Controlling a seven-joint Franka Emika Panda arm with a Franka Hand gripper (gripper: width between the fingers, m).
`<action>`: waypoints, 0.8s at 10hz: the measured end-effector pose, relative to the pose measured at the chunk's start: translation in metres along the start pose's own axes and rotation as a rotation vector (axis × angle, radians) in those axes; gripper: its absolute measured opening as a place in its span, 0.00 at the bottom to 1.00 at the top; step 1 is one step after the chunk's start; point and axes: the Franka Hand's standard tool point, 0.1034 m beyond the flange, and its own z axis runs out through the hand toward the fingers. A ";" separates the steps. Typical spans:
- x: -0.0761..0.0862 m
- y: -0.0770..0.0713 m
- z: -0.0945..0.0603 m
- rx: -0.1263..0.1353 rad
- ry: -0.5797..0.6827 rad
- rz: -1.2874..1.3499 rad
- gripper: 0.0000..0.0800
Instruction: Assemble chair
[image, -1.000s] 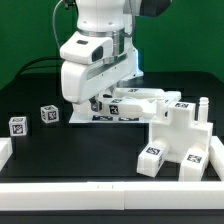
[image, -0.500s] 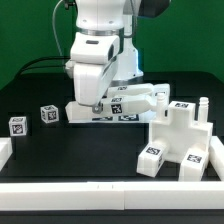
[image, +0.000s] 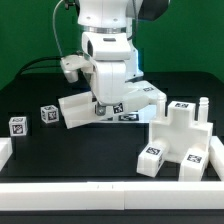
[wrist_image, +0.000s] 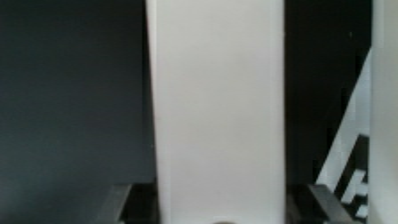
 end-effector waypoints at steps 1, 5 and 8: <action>-0.001 0.000 0.000 0.002 -0.007 -0.051 0.36; 0.001 0.047 0.002 0.025 -0.055 -0.443 0.36; -0.003 0.049 0.004 0.050 -0.069 -0.601 0.36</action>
Offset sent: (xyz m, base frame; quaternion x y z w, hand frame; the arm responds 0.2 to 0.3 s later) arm 0.0540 0.0318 -0.0075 -0.0102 0.0173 -0.2327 0.9723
